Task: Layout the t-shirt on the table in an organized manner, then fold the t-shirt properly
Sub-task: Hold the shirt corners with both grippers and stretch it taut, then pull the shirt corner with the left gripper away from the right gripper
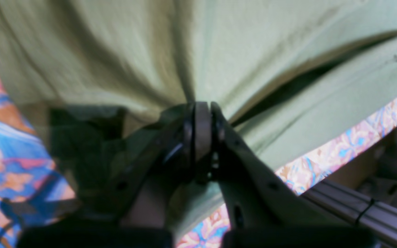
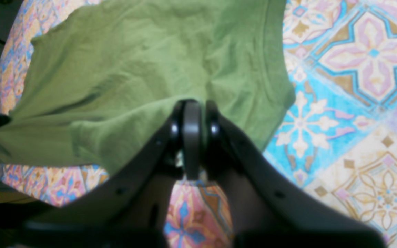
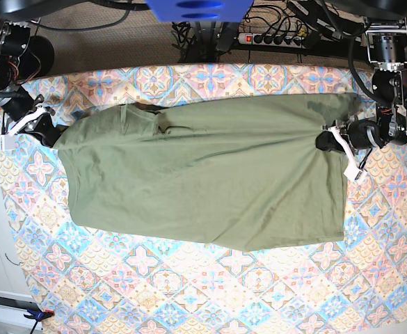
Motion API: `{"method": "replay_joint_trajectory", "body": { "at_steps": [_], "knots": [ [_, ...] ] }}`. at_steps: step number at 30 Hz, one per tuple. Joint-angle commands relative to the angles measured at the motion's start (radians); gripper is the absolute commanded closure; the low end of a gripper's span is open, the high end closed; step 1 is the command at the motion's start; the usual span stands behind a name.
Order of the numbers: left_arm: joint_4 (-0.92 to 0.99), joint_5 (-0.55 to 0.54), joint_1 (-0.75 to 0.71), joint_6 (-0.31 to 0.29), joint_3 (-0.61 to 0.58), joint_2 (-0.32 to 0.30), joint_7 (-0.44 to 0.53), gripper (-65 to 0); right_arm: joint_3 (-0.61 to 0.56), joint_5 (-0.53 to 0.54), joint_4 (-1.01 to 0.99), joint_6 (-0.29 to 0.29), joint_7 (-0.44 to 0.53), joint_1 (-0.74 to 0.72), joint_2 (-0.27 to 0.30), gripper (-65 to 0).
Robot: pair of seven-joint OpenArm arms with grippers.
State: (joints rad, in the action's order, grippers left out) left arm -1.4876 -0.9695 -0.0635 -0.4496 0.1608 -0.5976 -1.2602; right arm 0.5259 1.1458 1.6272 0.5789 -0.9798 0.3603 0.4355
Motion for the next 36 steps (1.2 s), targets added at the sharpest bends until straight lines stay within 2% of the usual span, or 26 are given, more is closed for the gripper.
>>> {"method": "replay_joint_trajectory", "body": {
  "at_steps": [1, 8, 10, 13, 16, 18, 25, 27, 28, 33, 36],
  "knots": [
    [-0.017, -0.009, 0.015, -0.004, 0.009, -0.035, 0.009, 0.0, 0.010, 0.023, 0.012, 0.008, 0.028, -0.007, 0.023, -1.1],
    [-0.077, -0.006, -0.022, -0.024, 0.007, -0.077, 0.014, 0.0, 0.012, 0.023, 0.012, 0.008, 0.028, -0.007, 0.023, -1.1],
    [-0.083, 0.002, -0.025, -0.024, 0.009, -0.081, 0.064, 0.0, 0.012, 0.023, 0.011, 0.008, 0.028, -0.007, 0.023, -1.1],
    [-0.083, 0.079, -0.026, -0.024, 0.004, -0.104, 0.153, 0.0, 0.012, 0.023, 0.011, 0.008, 0.028, -0.007, 0.023, -1.1],
    [-0.086, 0.097, -0.026, -0.024, 0.009, -0.109, 0.153, 0.0, 0.013, 0.023, 0.011, 0.008, 0.029, -0.033, 0.023, -1.1],
    [-0.087, 0.082, -0.029, -0.025, 0.010, -0.112, 0.153, 0.0, 0.013, 0.023, 0.008, 0.008, 0.029, -0.040, 0.023, -1.1],
    [-0.087, -0.081, -0.103, -0.025, 0.004, -0.204, 0.153, 0.0, 0.013, 0.023, -0.018, 0.008, 0.029, -0.042, 0.024, -1.1],
    [-0.087, -0.104, -0.131, -0.025, 0.004, -0.213, 0.153, 0.0, 0.013, 0.023, -0.029, 0.008, 0.029, -0.042, 0.024, -1.1],
    [-0.087, -0.104, -0.141, -0.025, 0.004, -0.213, 0.153, -0.8, 0.013, 0.023, -0.031, 0.008, 0.029, -0.042, 0.024, -1.1],
    [-0.087, -0.099, -0.167, -0.025, 0.009, -0.215, 0.060, -16.7, 0.013, 0.023, -0.031, 0.008, 0.029, -0.042, 0.024, -1.1],
    [-0.087, -0.104, -0.166, -0.025, 0.010, -0.215, 0.021, -19.1, 0.012, 0.023, -0.031, 0.008, 0.028, -0.042, 0.024, -1.1]
  ]
}}
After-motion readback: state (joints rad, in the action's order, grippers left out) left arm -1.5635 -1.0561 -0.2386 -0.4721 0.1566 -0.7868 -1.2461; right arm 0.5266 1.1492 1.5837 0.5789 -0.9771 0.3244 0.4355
